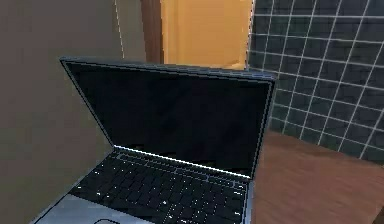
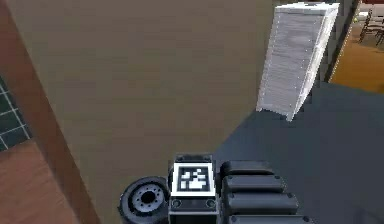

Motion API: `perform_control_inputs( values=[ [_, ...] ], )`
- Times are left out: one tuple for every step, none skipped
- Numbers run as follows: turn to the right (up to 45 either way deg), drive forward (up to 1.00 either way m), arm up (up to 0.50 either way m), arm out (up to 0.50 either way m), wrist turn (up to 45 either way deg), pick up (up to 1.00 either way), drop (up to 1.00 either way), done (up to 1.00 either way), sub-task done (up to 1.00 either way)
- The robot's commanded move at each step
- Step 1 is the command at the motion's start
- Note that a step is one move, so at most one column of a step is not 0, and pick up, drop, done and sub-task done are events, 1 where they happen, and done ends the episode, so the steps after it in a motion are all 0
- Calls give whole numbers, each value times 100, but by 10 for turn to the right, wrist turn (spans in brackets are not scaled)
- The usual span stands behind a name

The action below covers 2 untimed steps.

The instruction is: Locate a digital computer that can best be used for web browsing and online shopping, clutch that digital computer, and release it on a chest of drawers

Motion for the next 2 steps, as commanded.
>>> perform_control_inputs(
  values=[
    [360, 0, 0, 0, 0, 0, 0, 0, 0],
    [0, 30, 0, 0, 0, 0, 0, 0, 0]
  ],
)
